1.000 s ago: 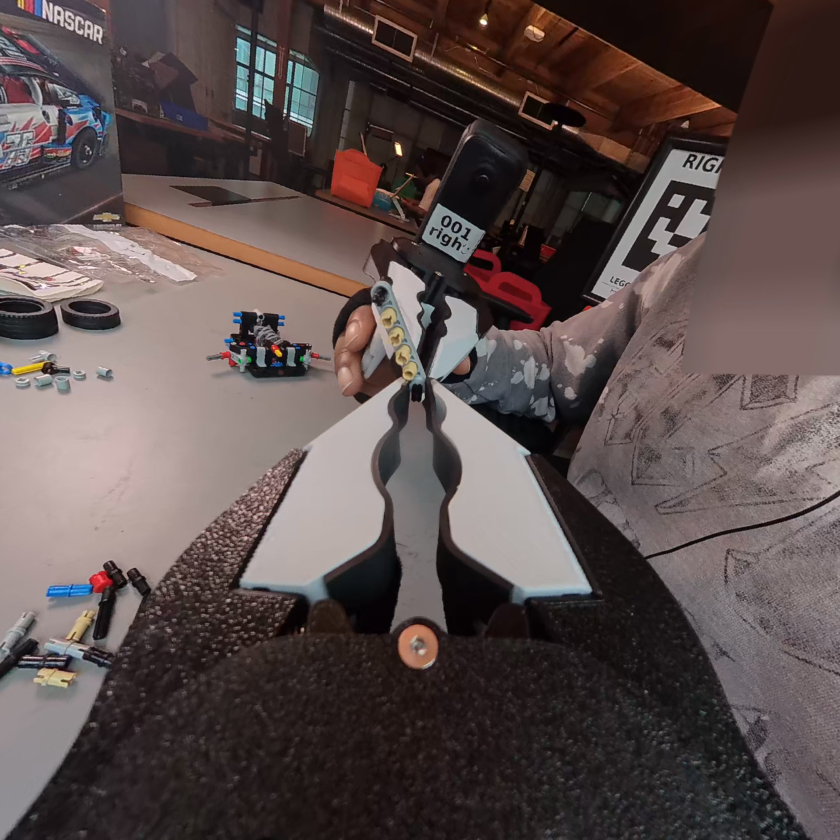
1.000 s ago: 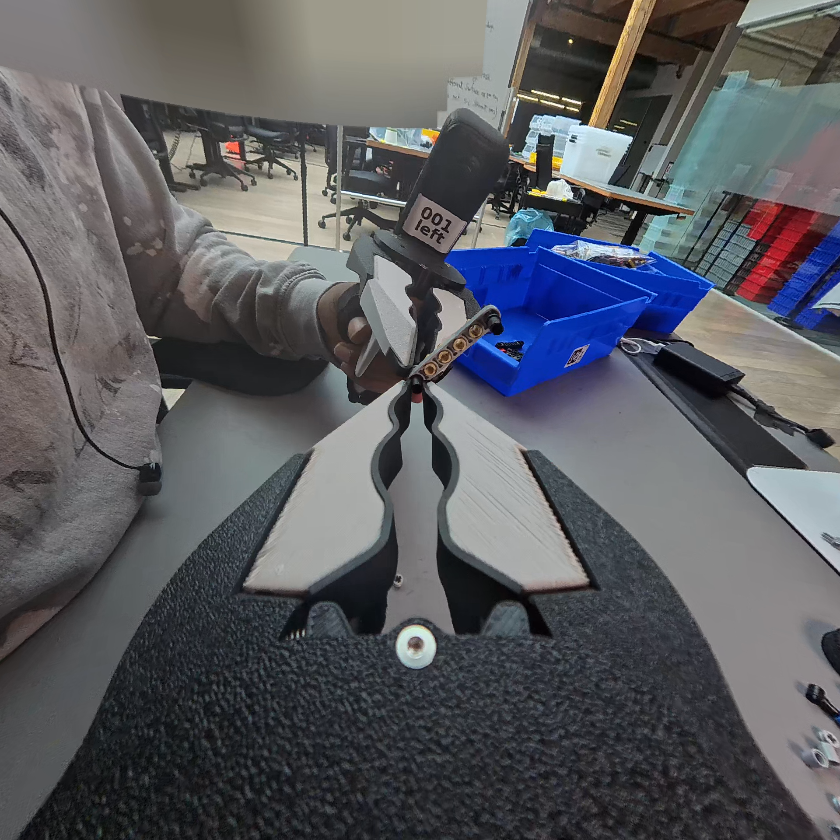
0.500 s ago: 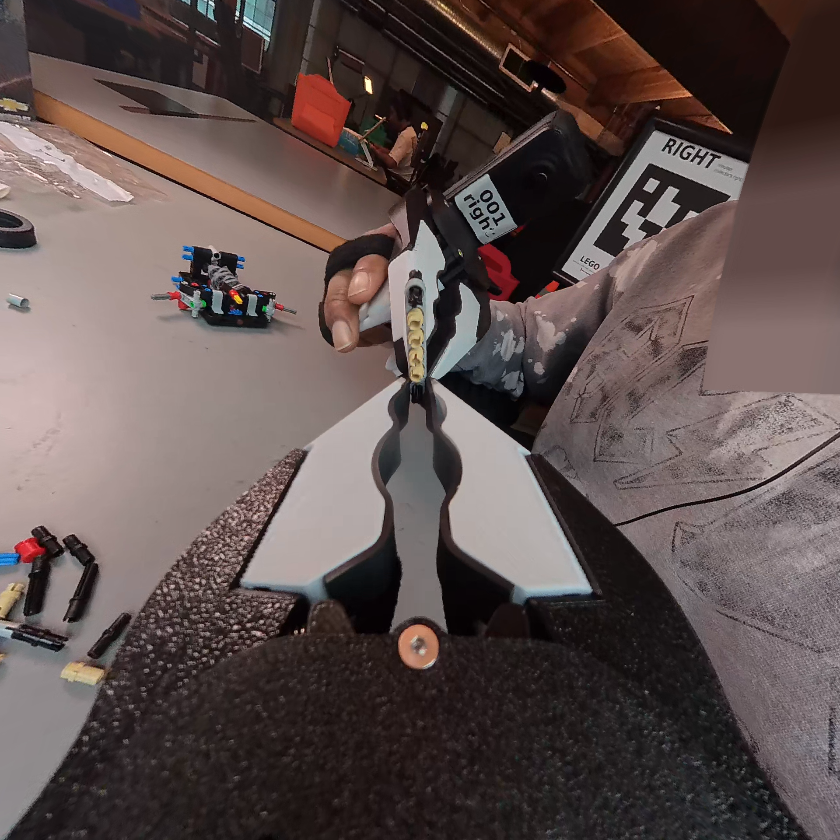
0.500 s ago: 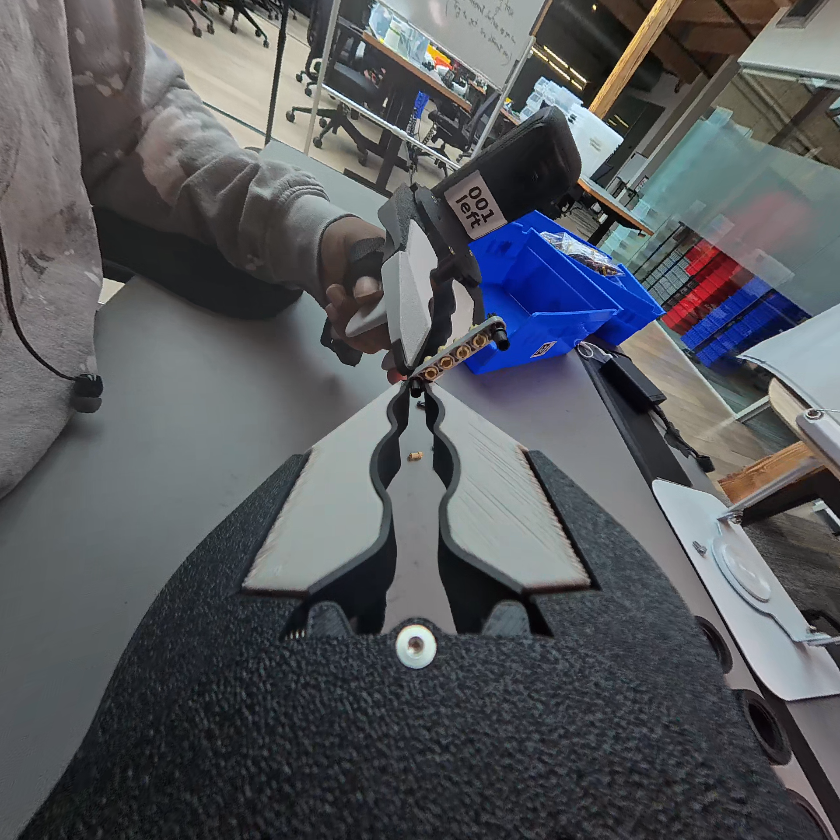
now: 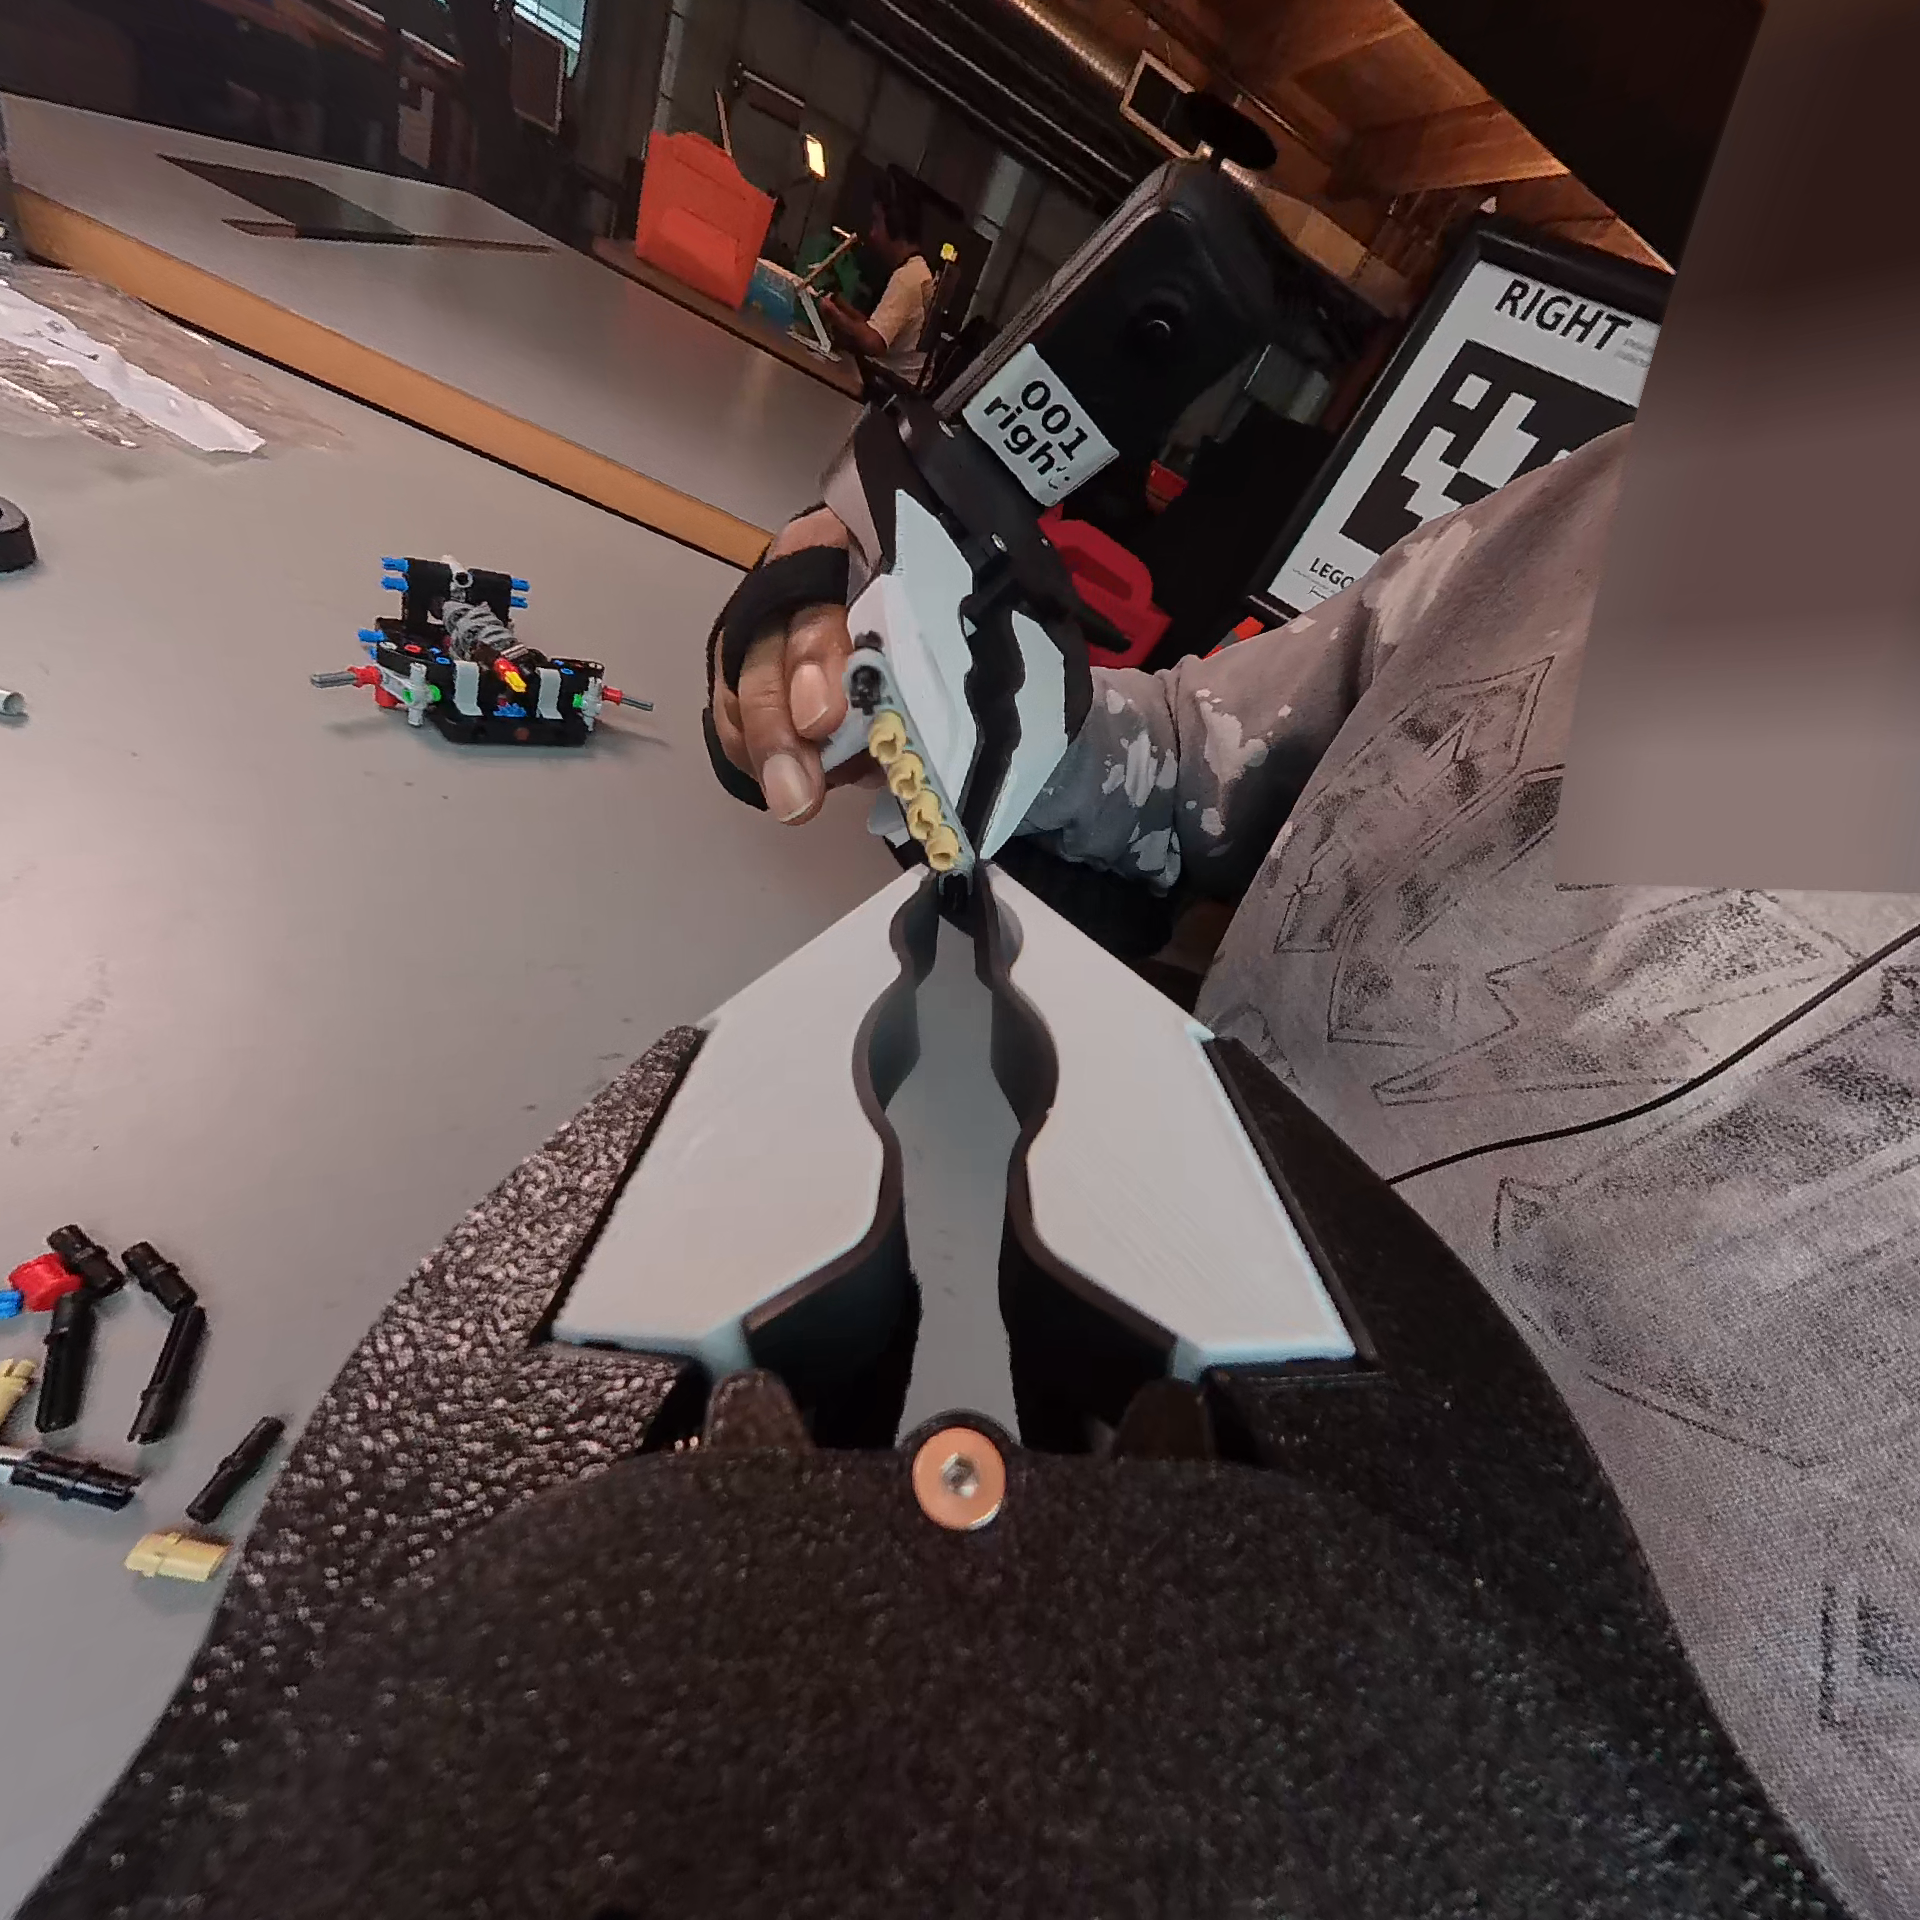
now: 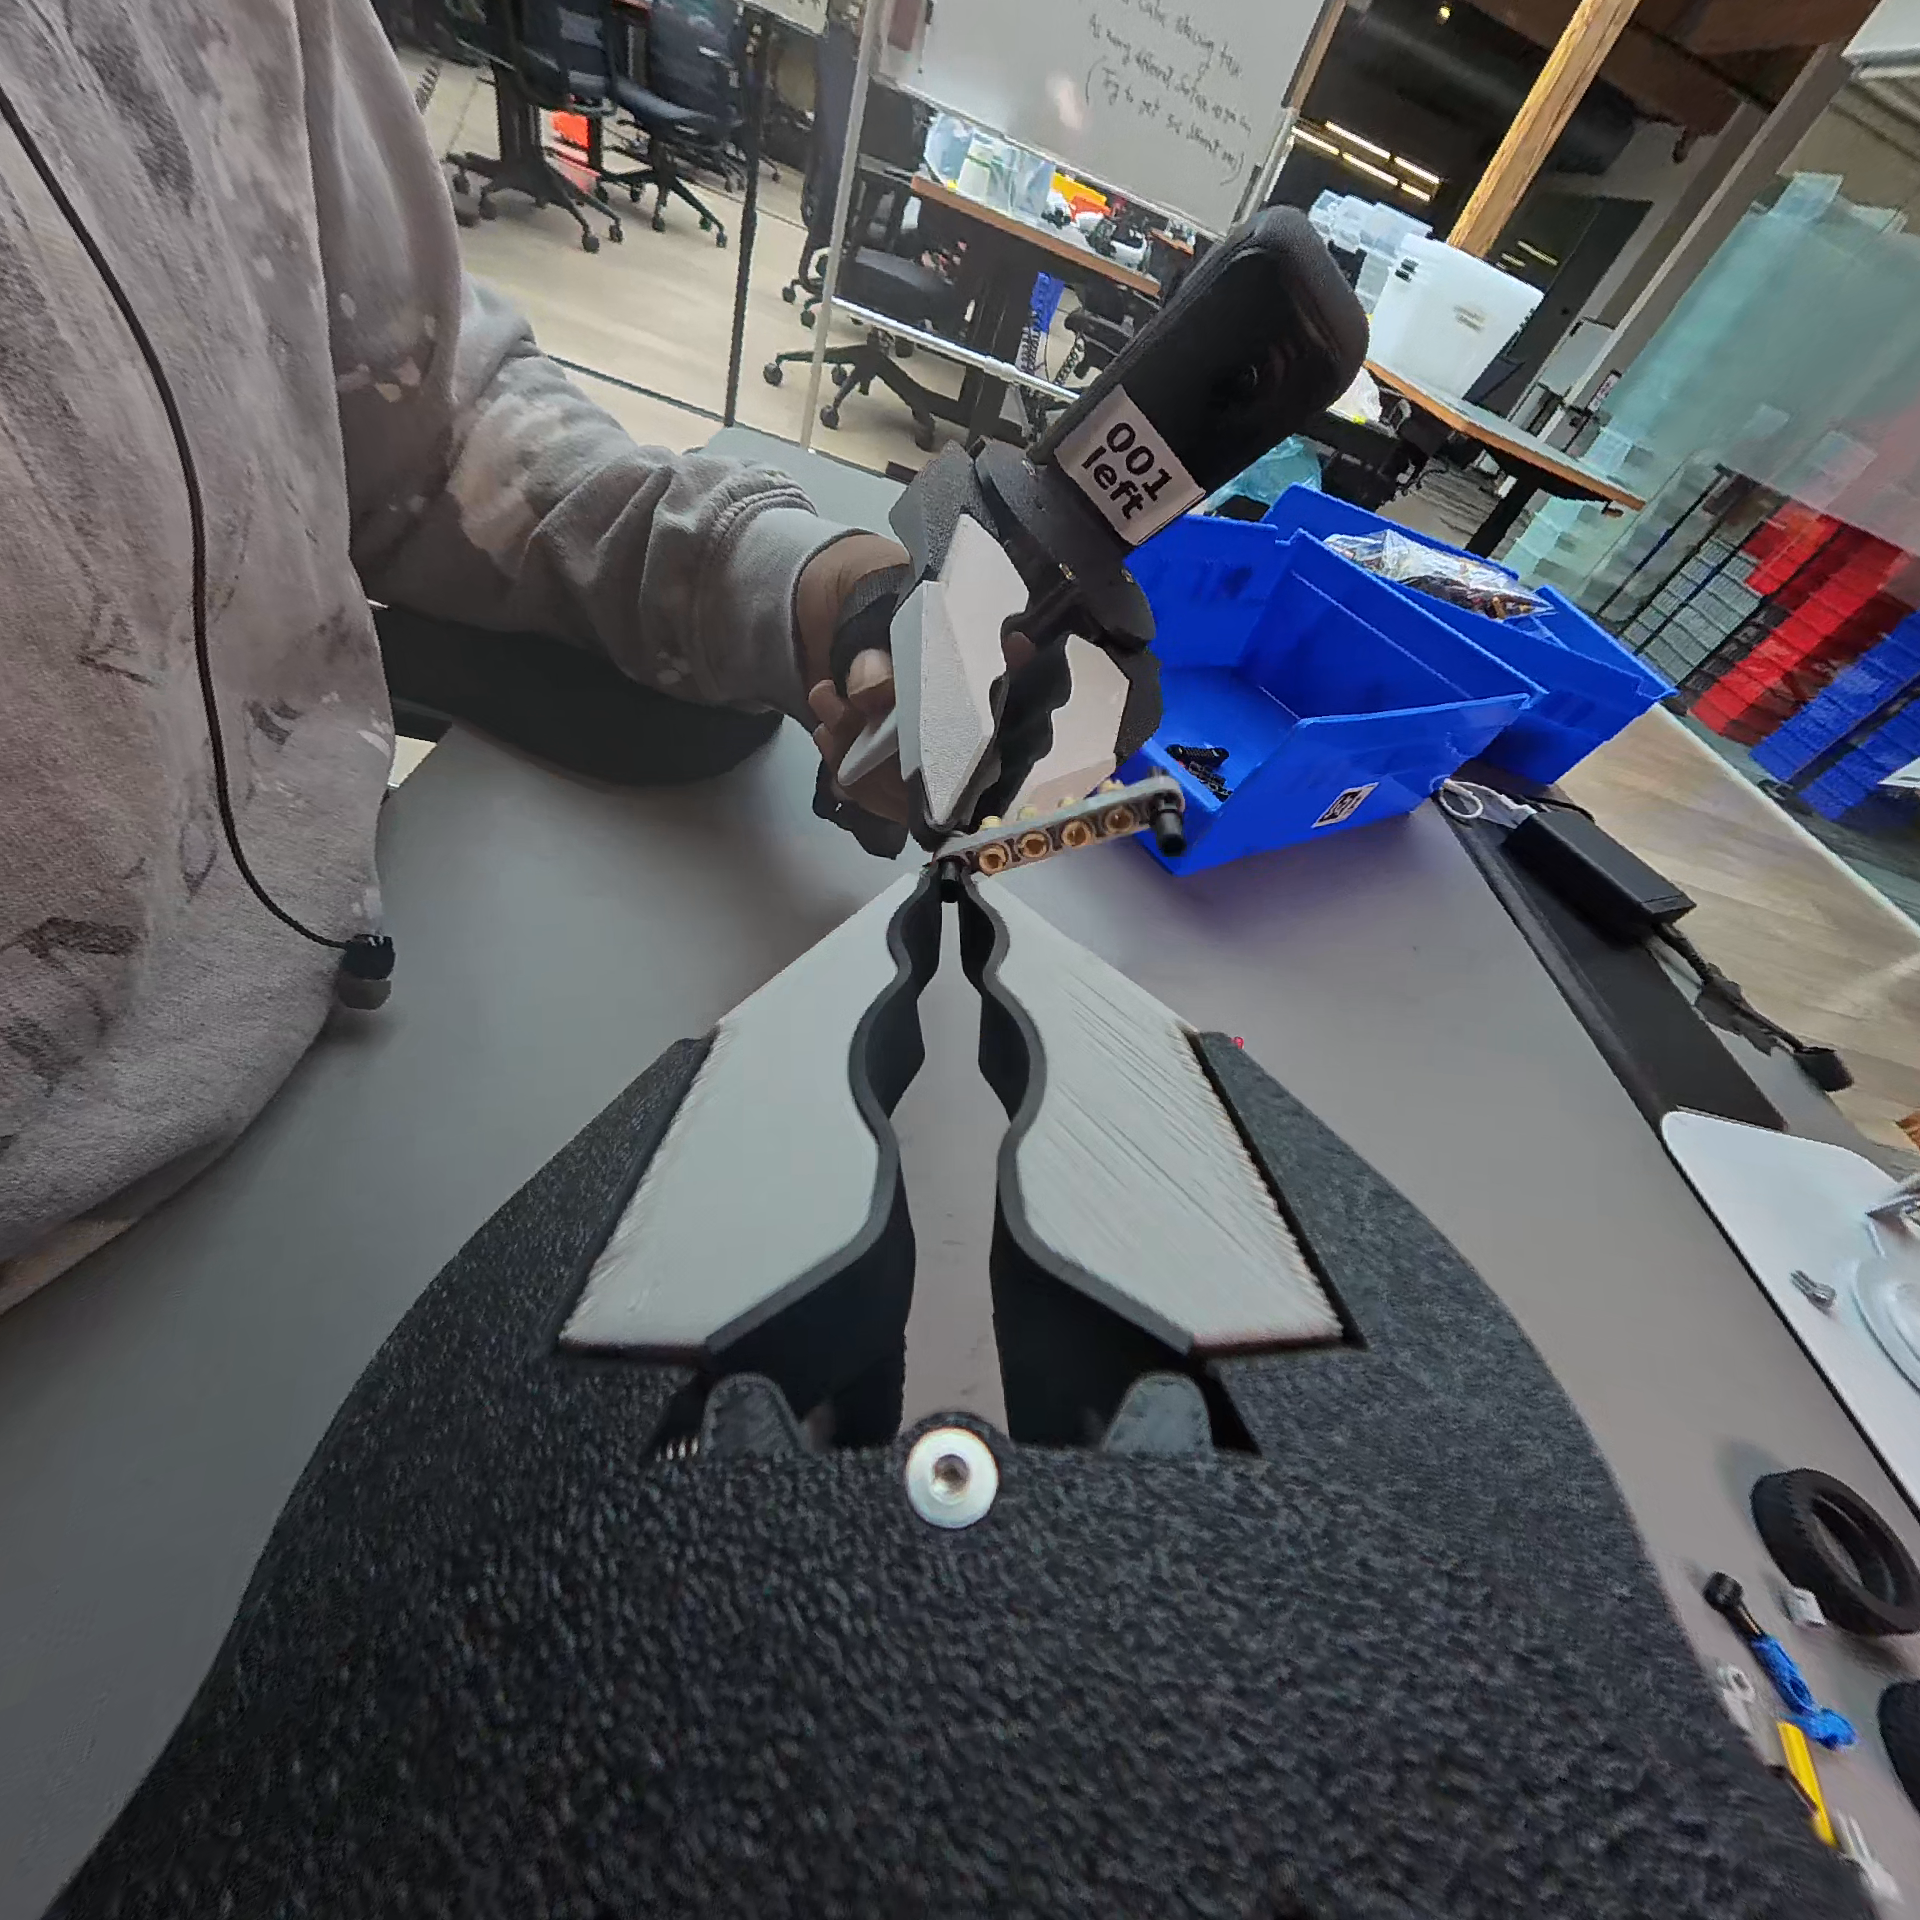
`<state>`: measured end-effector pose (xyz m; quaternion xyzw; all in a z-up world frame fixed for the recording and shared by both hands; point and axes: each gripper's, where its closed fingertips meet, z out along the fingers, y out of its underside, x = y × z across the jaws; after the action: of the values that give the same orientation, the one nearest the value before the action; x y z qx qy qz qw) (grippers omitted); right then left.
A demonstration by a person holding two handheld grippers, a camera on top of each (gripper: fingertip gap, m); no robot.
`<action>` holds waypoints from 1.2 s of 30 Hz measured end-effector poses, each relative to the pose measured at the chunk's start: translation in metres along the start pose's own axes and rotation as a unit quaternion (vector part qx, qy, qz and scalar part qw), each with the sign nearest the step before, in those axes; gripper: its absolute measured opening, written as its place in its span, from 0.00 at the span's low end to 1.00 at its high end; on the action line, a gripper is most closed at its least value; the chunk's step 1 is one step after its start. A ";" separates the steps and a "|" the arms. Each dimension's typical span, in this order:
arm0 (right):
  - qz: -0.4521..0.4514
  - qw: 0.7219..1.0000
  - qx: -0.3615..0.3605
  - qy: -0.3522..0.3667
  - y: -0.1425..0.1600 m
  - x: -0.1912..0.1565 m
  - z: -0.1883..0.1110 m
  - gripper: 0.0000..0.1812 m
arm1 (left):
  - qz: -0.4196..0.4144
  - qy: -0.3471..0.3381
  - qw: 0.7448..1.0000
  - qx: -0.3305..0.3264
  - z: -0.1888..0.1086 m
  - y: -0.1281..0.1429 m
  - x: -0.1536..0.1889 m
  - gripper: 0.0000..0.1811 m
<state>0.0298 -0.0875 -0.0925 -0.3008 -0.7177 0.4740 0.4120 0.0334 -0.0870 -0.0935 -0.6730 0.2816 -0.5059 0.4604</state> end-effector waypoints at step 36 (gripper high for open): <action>-0.033 0.999 -0.017 0.002 -0.003 -0.005 0.002 0.01 | -0.015 -0.008 0.999 -0.029 -0.005 0.002 0.003 0.03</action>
<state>0.0300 -0.0941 -0.0916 -0.2846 -0.7346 0.4471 0.4237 0.0298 -0.0923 -0.0936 -0.6946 0.2823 -0.4988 0.4349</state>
